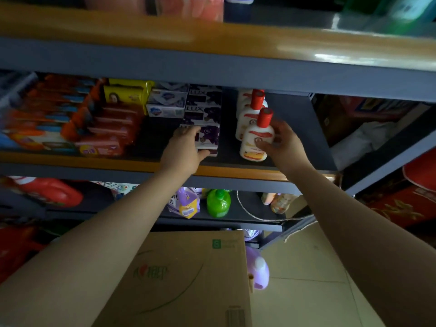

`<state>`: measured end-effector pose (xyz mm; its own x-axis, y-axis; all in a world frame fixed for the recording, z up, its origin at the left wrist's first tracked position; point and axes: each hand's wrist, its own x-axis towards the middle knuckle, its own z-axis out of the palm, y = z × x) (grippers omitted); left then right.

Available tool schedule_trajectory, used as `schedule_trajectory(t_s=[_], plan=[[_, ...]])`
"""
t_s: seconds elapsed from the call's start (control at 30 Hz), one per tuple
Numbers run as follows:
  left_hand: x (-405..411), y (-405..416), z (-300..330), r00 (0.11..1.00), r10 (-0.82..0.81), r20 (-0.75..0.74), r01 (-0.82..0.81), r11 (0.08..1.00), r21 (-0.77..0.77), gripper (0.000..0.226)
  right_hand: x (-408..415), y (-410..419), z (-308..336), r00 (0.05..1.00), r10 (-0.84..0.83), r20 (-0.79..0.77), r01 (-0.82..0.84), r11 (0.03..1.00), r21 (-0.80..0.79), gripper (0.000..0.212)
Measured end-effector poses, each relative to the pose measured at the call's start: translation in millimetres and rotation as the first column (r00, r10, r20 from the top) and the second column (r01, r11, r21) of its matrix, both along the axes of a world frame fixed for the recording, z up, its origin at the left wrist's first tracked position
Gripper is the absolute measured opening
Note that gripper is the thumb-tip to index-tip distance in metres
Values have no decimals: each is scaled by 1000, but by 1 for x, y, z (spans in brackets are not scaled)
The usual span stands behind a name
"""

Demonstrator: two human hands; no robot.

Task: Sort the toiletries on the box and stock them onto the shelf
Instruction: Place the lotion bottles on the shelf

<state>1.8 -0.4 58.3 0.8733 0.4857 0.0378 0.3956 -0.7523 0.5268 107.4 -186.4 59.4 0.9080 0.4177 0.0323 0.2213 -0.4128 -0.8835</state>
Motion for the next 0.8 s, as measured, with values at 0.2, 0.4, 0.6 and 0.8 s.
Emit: schedule_trajectory(t_s=[0.2,0.4,0.6,0.8], plan=[[14,13,-8,983,86,-160,-56,982,179,71,7,12,-6,998,-18,59,18,1000,-12,43],[16,21,-19,997,38,-73,-34,998,58,66,11,14,-14,979,-17,203,41,993,-111,70],[15,27,-25,1000,-25,8,25,999,22,64,13,19,-18,988,-37,149,56,990,-131,70],[9,28,-24,999,-28,18,26,998,59,62,9,16,-16,986,-42,160,70,982,-173,67]])
